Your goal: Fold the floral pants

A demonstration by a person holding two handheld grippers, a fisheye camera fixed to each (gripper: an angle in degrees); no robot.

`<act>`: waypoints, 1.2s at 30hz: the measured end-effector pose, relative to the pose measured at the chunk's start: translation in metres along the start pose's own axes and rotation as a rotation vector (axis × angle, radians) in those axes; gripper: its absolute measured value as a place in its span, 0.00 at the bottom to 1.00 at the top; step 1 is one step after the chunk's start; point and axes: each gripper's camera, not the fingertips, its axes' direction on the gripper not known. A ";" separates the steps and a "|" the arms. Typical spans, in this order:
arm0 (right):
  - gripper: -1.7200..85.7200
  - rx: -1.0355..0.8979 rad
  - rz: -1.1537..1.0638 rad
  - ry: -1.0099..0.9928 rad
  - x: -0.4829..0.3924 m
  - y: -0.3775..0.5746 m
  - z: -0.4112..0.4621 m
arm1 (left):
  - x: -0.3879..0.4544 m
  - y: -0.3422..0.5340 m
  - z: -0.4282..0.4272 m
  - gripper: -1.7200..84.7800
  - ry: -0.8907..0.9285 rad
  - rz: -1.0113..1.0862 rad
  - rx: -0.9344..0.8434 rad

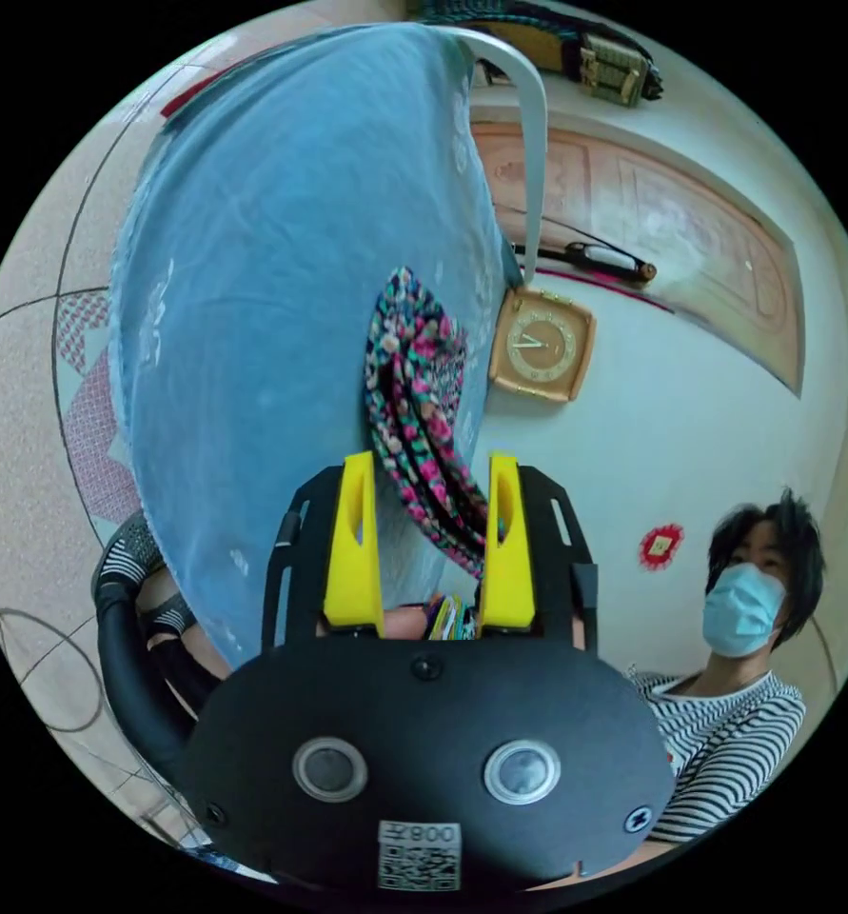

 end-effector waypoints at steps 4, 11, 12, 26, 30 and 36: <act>0.04 0.010 -0.006 -0.005 0.037 0.016 -0.013 | 0.000 0.020 0.027 0.17 0.037 -0.061 0.076; 0.05 0.014 0.021 0.040 0.116 0.058 -0.046 | 0.026 0.082 0.091 0.07 -0.052 -0.080 0.074; 0.05 0.018 0.026 0.041 0.123 0.063 -0.050 | 0.031 0.090 0.096 0.07 -0.056 -0.071 0.071; 0.05 0.146 0.046 0.072 0.260 0.230 -0.166 | 0.161 0.307 0.298 0.06 -0.083 0.083 -0.260; 0.05 0.255 0.051 0.053 0.300 0.293 -0.199 | 0.181 0.373 0.381 0.06 -0.068 0.100 -0.396; 0.05 0.581 0.030 -0.020 0.372 0.419 -0.254 | 0.213 0.502 0.550 0.06 -0.056 0.172 -0.700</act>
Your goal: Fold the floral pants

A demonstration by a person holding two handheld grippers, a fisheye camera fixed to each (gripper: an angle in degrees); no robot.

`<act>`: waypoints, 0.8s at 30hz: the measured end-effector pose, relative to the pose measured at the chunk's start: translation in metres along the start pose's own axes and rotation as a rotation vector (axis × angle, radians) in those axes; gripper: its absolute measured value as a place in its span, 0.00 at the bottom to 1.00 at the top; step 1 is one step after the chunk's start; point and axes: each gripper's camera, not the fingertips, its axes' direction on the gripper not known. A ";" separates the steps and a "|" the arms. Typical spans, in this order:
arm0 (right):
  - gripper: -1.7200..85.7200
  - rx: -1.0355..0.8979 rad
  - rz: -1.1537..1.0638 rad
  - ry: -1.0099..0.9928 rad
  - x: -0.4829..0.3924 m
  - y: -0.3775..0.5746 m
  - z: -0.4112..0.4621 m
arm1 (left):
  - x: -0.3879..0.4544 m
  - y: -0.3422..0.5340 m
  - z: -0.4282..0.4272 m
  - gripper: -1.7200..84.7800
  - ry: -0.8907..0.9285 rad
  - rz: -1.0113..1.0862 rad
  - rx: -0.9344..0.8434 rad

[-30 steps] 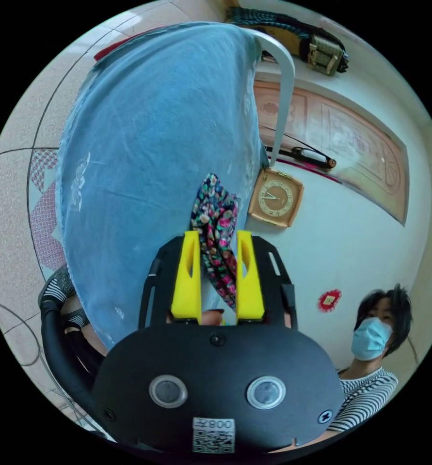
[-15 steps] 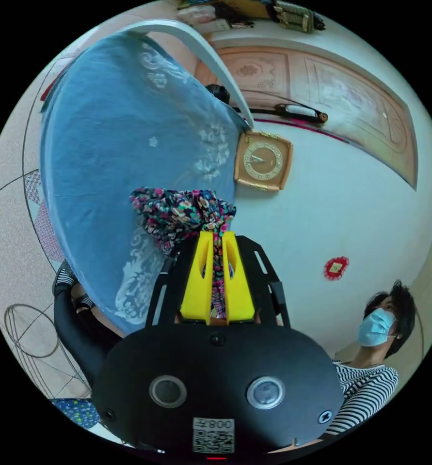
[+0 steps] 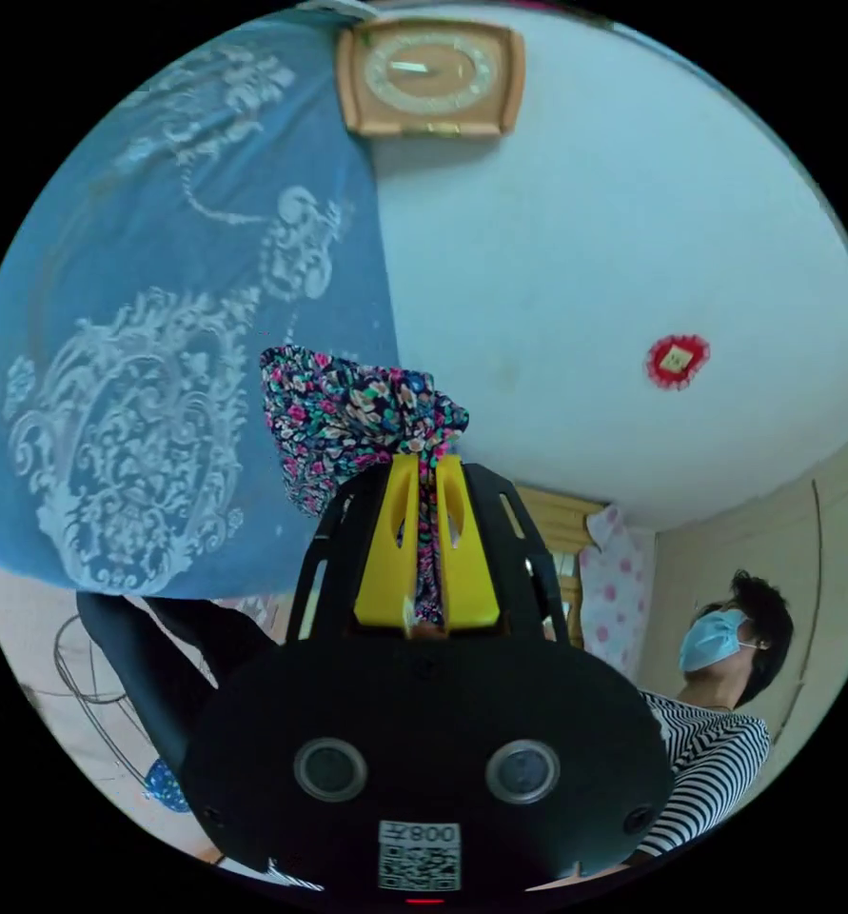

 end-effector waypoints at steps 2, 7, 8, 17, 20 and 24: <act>0.05 0.138 -0.021 -0.023 0.030 0.032 -0.047 | 0.024 -0.003 0.099 0.06 -0.017 0.047 -0.149; 0.05 0.418 -0.084 -0.069 0.089 0.097 -0.146 | 0.072 0.013 0.317 0.06 -0.015 0.163 -0.431; 0.05 0.481 -0.107 -0.068 0.103 0.113 -0.174 | 0.084 0.023 0.376 0.06 -0.005 0.188 -0.495; 0.05 0.869 -0.357 0.024 0.192 0.218 -0.403 | 0.171 0.153 0.811 0.06 0.108 0.460 -0.803; 0.05 0.932 -0.382 0.053 0.233 0.240 -0.469 | 0.176 0.201 0.936 0.06 0.097 0.513 -0.844; 0.05 0.955 -0.309 0.093 0.303 0.251 -0.527 | 0.150 0.243 1.071 0.06 -0.013 0.531 -0.888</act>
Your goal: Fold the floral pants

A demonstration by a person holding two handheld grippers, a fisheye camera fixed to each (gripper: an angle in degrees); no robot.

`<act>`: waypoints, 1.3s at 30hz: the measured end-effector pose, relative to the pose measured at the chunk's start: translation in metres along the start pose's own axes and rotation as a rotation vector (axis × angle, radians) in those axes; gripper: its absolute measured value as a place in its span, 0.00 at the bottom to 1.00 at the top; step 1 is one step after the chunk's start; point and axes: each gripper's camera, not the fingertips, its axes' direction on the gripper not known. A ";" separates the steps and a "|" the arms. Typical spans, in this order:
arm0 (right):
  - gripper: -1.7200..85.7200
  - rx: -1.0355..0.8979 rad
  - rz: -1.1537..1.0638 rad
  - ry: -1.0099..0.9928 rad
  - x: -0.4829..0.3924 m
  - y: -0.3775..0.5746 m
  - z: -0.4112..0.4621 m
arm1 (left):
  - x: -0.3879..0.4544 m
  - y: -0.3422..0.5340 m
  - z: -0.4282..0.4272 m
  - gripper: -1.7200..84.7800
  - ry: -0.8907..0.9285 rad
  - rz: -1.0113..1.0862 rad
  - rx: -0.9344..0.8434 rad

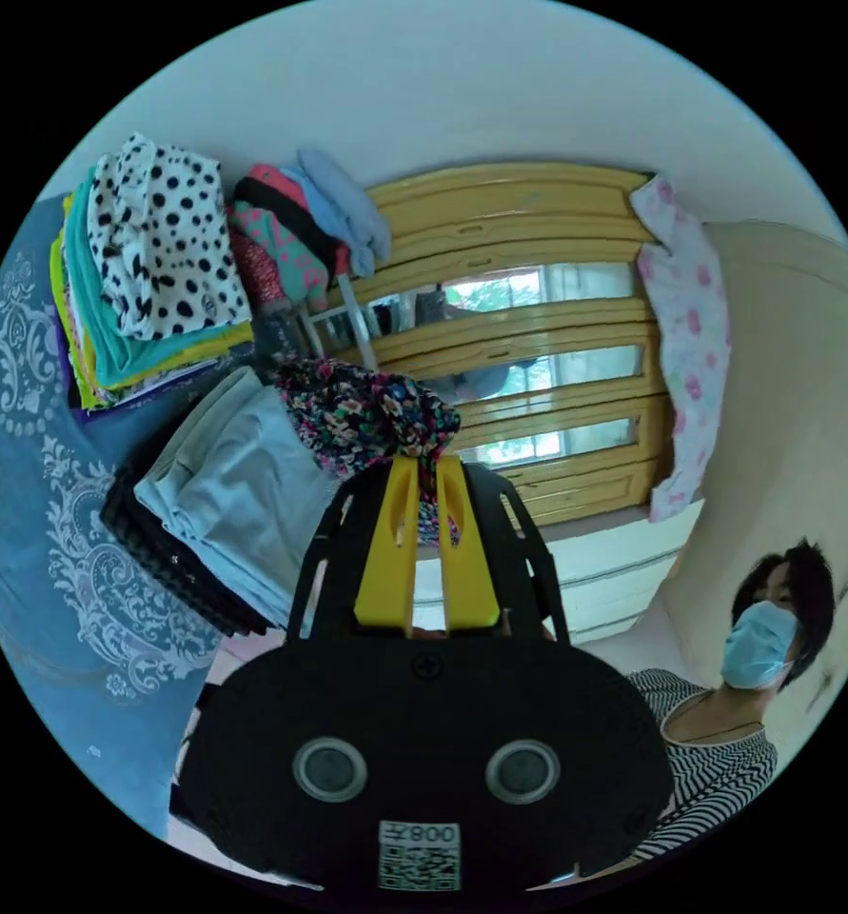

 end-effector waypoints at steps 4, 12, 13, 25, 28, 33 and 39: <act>0.05 -0.104 0.190 0.171 0.120 0.001 -0.013 | -0.083 -0.049 0.122 0.05 -0.198 -0.218 -0.129; 0.05 -0.216 0.407 0.217 0.270 0.010 0.002 | -0.158 -0.108 0.251 0.06 -0.274 -0.367 -0.141; 0.05 -0.220 0.425 0.220 0.285 0.006 0.003 | -0.162 -0.120 0.268 0.06 -0.276 -0.357 -0.144; 0.05 0.006 0.573 0.272 0.375 -0.015 -0.012 | -0.154 -0.203 0.416 0.04 -0.527 -0.102 -0.191; 0.04 0.043 0.507 0.334 0.374 -0.034 -0.011 | -0.146 -0.224 0.467 0.03 -0.571 0.015 -0.239; 0.03 -0.104 0.339 0.569 0.379 -0.099 0.025 | -0.150 -0.261 0.558 0.02 -0.727 0.132 -0.357; 0.02 -0.488 0.157 0.747 0.429 -0.167 0.096 | -0.191 -0.300 0.651 0.02 -0.956 0.170 -0.481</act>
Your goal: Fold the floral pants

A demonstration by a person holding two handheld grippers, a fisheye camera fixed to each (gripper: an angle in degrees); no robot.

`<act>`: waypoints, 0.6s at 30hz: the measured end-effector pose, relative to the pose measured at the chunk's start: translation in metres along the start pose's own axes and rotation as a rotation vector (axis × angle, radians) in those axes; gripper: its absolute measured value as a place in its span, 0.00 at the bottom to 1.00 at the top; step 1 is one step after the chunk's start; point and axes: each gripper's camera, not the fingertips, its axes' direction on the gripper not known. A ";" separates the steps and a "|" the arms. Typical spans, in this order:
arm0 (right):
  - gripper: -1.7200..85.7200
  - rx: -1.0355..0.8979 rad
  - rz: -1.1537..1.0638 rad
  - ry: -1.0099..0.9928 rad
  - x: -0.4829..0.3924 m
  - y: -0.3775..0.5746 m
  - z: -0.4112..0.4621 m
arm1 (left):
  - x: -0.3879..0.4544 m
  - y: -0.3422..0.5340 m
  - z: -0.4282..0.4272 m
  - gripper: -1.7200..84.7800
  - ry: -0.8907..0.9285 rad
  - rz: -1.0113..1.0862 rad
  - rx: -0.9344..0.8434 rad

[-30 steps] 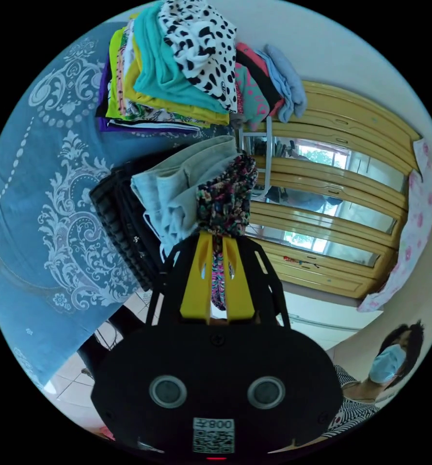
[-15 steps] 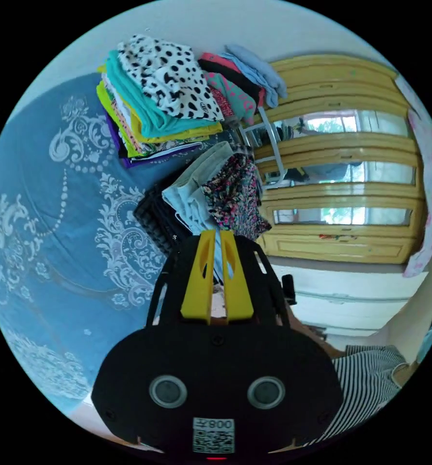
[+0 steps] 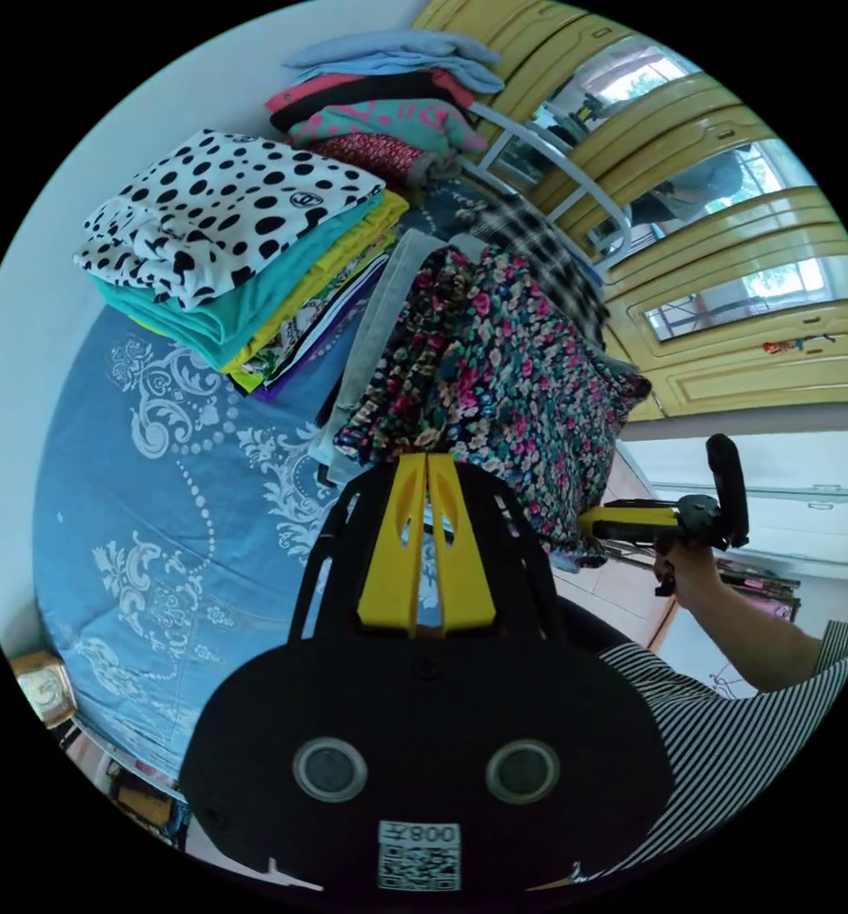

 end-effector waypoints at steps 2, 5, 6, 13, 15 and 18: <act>0.02 -0.045 -0.059 -0.001 0.003 -0.023 0.005 | 0.008 -0.018 0.018 0.02 -0.026 -0.022 -0.013; 0.02 -0.067 -0.084 -0.046 0.013 -0.047 0.001 | 0.016 -0.034 0.032 0.02 -0.009 -0.028 0.002; 0.02 -0.075 -0.083 -0.063 0.016 -0.052 0.000 | 0.017 -0.037 0.034 0.02 0.001 -0.036 0.005; 0.02 -0.019 -0.143 -0.157 0.034 -0.099 -0.063 | 0.031 -0.064 0.057 0.02 0.078 -0.128 0.016; 0.02 0.066 -0.168 -0.072 0.036 -0.116 -0.093 | 0.040 -0.070 0.059 0.02 0.054 -0.123 0.014; 0.03 0.230 -0.180 0.090 0.046 -0.162 -0.134 | 0.057 -0.077 0.062 0.02 -0.017 -0.086 0.016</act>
